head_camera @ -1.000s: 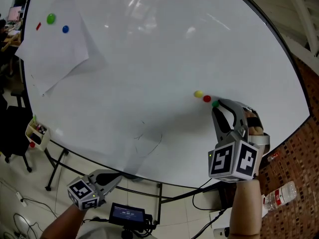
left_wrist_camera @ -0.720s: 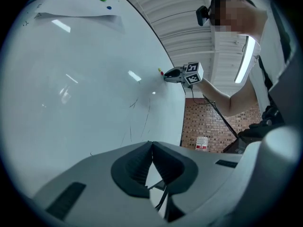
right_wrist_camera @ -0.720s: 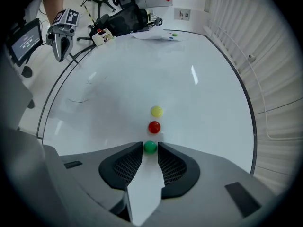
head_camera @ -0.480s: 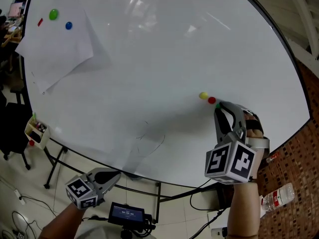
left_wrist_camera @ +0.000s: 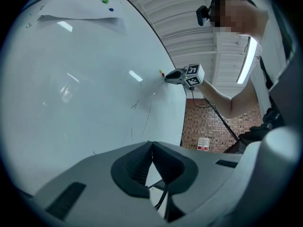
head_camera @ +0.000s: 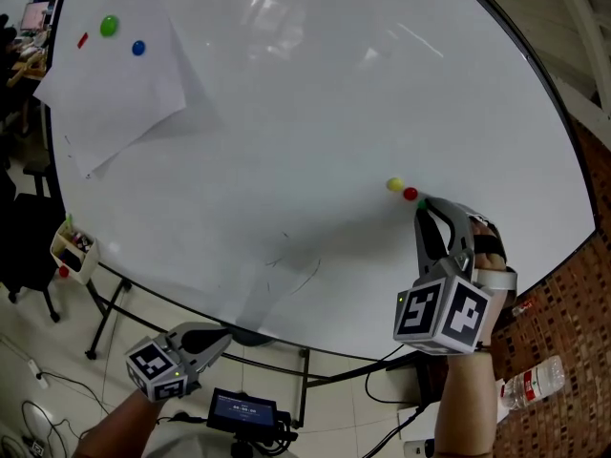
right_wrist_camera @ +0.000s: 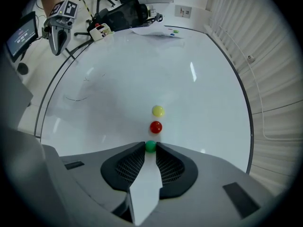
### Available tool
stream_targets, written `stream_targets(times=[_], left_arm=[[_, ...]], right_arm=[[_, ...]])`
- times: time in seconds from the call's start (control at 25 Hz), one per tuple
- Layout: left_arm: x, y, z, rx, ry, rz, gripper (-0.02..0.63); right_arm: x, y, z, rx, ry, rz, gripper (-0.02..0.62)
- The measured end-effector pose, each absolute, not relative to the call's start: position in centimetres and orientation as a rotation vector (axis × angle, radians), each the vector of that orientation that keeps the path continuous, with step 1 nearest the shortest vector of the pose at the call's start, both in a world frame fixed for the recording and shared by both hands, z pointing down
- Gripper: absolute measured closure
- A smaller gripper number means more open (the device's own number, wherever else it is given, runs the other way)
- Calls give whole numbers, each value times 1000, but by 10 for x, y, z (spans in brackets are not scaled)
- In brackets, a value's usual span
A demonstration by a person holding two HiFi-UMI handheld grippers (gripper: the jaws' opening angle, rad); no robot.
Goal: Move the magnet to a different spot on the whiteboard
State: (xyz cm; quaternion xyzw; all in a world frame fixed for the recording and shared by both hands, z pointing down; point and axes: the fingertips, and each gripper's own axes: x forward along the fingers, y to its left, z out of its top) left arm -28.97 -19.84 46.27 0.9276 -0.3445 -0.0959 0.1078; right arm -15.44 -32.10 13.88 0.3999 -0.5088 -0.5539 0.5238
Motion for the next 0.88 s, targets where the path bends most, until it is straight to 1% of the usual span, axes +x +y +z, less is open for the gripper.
stream_targets(times=[0.4, 0.88], left_arm=[[-283, -197, 456, 2734, -1019, -272, 569], [-270, -190, 444, 2769, -1001, -229, 568]], right_arm=[[-153, -313, 135, 967, -1298, -1374, 503], [-132, -284, 108, 1180, -1660, -1434, 502]])
